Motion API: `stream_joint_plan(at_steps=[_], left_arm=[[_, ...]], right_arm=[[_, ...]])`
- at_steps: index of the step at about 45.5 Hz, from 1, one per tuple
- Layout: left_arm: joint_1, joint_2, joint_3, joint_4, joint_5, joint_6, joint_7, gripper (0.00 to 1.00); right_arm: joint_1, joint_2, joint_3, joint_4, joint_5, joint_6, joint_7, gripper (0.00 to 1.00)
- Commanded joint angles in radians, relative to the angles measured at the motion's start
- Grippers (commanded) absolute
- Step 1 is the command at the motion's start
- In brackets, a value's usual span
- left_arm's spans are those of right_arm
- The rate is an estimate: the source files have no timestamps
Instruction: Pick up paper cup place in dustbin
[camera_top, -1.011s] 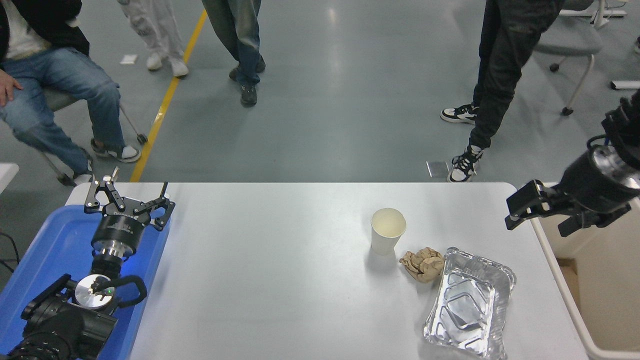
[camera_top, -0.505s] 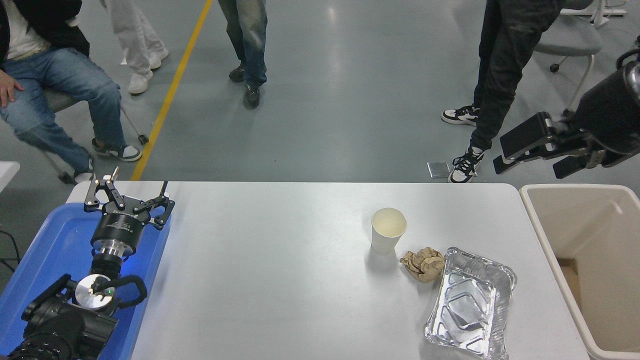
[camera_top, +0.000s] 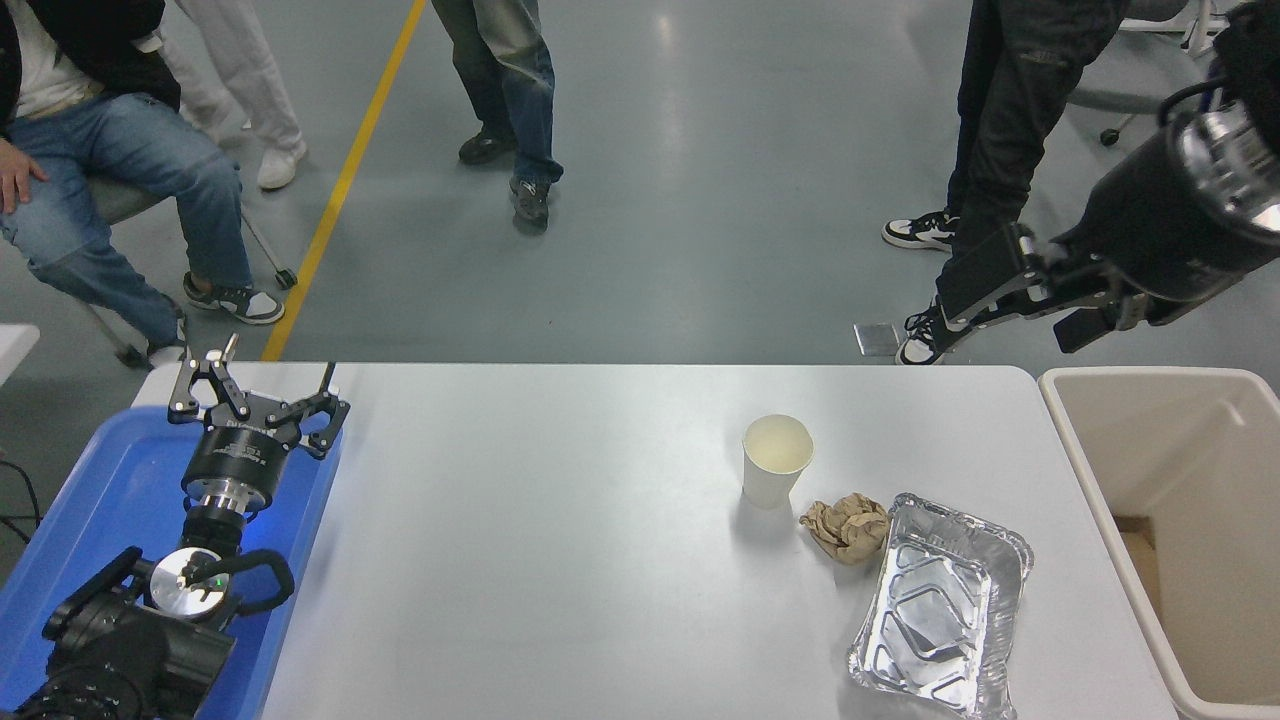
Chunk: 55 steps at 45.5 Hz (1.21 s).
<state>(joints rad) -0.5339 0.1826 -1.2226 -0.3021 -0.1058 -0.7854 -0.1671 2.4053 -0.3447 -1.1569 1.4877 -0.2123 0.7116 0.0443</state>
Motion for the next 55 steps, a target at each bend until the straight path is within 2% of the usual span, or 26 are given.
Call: stream_joint_plan(at_steps=[1, 16, 24, 40, 46, 55], left_arm=[[-0.002, 0.0, 0.002, 0.0, 0.0, 0.0, 0.0, 0.99], [-0.003, 0.0, 0.006, 0.0, 0.002, 0.0, 0.001, 0.99], [-0.003, 0.0, 0.006, -0.002, 0.002, 0.0, 0.001, 0.99], [-0.003, 0.0, 0.006, -0.002, 0.002, 0.0, 0.001, 0.99], [-0.003, 0.0, 0.006, -0.002, 0.002, 0.0, 0.001, 0.99], [-0.003, 0.0, 0.006, -0.002, 0.002, 0.0, 0.001, 0.99]], right_arm=[[-0.293, 0.2, 0.103, -0.245, 0.021, -0.109, -0.001, 1.0], [-0.75, 0.343, 0.169, -0.605, -0.001, -0.302, -0.003, 1.0], [-0.88, 0.345, 0.169, -0.682, -0.096, -0.345, -0.003, 1.0], [-0.971, 0.345, 0.203, -0.75, -0.125, -0.396, -0.009, 1.0], [-1.008, 0.345, 0.204, -0.779, -0.185, -0.434, -0.027, 1.0], [-1.077, 0.345, 0.221, -0.807, -0.24, -0.452, -0.03, 1.0]])
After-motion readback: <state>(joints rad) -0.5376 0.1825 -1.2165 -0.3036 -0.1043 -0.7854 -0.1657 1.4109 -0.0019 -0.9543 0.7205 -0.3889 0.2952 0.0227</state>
